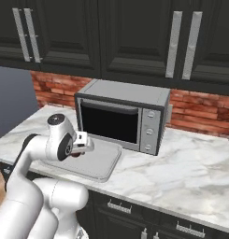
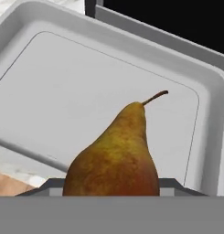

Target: Pick the apple and pear from the fridge and place them inside the tupperware on the counter.

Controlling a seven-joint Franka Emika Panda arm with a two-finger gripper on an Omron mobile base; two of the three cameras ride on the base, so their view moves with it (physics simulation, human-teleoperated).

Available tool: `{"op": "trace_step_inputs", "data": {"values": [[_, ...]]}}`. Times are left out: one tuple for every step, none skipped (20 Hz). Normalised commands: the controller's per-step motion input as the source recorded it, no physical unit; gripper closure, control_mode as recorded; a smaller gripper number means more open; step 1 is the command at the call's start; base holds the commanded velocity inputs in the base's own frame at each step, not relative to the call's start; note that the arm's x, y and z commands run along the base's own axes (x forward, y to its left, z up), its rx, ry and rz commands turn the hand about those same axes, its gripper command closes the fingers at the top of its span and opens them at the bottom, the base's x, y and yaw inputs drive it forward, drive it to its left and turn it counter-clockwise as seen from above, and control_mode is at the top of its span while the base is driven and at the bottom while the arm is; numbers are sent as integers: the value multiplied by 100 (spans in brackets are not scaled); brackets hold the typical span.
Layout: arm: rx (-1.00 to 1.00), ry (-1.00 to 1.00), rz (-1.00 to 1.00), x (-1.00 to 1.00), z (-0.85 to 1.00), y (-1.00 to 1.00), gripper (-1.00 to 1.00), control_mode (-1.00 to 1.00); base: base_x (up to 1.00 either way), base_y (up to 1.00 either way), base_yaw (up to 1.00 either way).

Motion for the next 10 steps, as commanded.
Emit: {"op": "trace_step_inputs", "data": {"values": [[0, 4, 14, 21, -36, 0, 100, -100, 0, 0, 0], [0, 9, 14, 20, -39, 0, 100, -100, 0, 0, 0], [0, 12, 13, 18, -42, 0, 100, -100, 0, 0, 0], [0, 19, 13, 19, -44, 0, 100, -100, 0, 0, 0], [0, 19, 13, 19, -46, 0, 100, -100, 0, 0, 0], [0, 18, 13, 19, -48, 0, 100, -100, 0, 0, 0], [0, 19, 13, 20, -50, 0, 100, -100, 0, 0, 0], [0, 17, 14, 18, -51, 0, 100, -100, 0, 0, 0], [0, 12, 14, 17, -53, 0, 100, -100, 0, 0, 0], [0, 9, 13, 16, -52, 0, 100, -100, 0, 0, 0]]}}
